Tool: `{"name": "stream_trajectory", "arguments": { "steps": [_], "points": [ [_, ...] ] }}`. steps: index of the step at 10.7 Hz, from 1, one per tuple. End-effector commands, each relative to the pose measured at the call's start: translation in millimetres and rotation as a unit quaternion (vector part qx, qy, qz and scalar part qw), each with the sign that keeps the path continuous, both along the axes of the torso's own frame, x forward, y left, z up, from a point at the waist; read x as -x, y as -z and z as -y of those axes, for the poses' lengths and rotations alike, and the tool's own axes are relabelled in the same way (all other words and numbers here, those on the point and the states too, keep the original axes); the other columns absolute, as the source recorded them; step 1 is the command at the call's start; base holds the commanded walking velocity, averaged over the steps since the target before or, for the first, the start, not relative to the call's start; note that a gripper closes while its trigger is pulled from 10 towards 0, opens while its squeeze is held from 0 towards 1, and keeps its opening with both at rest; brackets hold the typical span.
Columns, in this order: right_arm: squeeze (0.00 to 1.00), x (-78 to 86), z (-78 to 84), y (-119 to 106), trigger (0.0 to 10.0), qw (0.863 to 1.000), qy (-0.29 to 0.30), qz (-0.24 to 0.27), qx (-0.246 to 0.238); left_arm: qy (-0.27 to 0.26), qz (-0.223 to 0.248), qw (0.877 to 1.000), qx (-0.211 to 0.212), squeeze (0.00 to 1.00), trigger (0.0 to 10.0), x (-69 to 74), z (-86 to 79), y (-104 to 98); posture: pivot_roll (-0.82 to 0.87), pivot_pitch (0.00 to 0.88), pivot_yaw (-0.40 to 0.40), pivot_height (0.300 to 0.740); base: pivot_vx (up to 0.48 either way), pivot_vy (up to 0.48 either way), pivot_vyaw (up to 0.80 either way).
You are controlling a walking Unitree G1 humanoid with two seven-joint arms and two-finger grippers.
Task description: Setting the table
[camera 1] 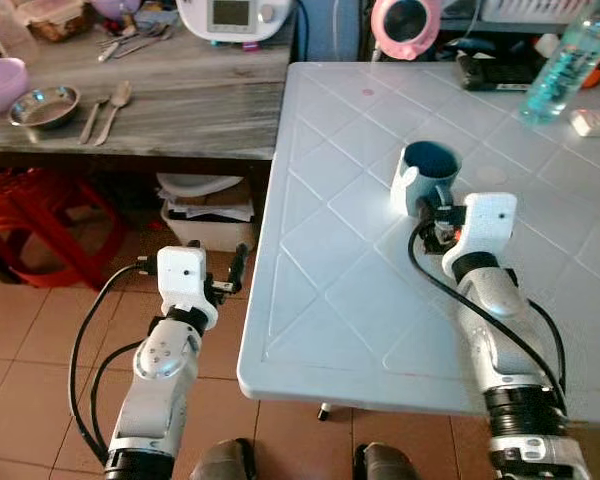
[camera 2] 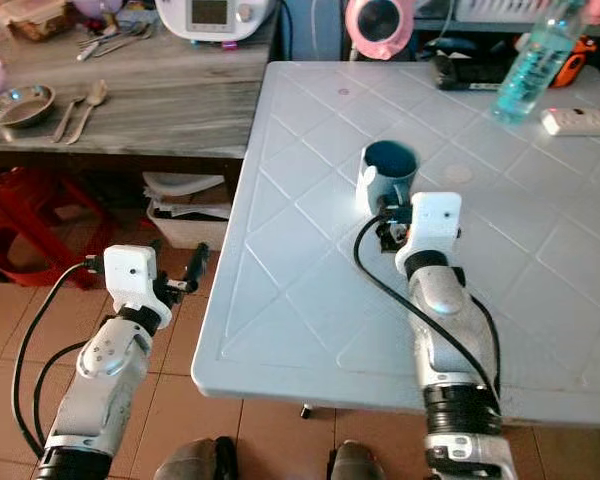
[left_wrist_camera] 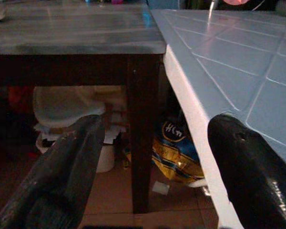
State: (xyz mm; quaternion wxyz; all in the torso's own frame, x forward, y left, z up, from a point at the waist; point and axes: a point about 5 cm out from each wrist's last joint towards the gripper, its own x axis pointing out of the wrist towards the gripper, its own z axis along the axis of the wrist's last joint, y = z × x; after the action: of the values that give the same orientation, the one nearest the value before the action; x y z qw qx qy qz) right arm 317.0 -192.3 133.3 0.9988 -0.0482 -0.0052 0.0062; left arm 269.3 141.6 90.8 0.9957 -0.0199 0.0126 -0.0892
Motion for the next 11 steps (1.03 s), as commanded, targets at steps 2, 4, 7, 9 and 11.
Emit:
{"name": "stream_trajectory", "arguments": {
  "steps": [2,4,7,9,11],
  "points": [
    [0.0,-2.9,-7.5,-4.9,0.0,0.999,-0.041,-0.001,0.002,-0.007,0.0,1.0,-0.009,0.0,10.0,2.0,-4.7,-2.4,-0.04,0.132,0.075,0.74,0.0,0.0,0.0],
    [0.0,-3.0,-11.2,-7.1,0.0,0.998,-0.067,0.002,0.007,-0.008,-0.002,1.0,-0.013,0.0,10.0,2.1,-6.1,-2.3,-0.04,0.133,0.078,0.74,0.0,0.0,0.0],
    [0.0,1.2,-14.1,-4.4,0.0,0.997,-0.074,0.002,0.019,-0.006,-0.003,1.0,-0.017,0.0,10.0,2.5,-7.5,-3.1,-0.03,0.136,0.081,0.74,0.0,0.0,0.0],
    [0.0,2.6,-14.2,-3.4,0.0,0.997,-0.069,0.004,0.021,-0.006,-0.003,1.0,-0.017,0.0,10.0,2.7,-7.0,-3.5,-0.03,0.137,0.083,0.74,0.0,0.0,0.0],
    [0.0,5.3,-13.9,-0.8,0.0,0.998,-0.061,0.006,0.034,-0.002,-0.002,1.0,-0.01,0.0,10.0,3.0,-4.7,-4.1,-0.03,0.14,0.079,0.74,0.0,0.0,0.0]
  ]
}}
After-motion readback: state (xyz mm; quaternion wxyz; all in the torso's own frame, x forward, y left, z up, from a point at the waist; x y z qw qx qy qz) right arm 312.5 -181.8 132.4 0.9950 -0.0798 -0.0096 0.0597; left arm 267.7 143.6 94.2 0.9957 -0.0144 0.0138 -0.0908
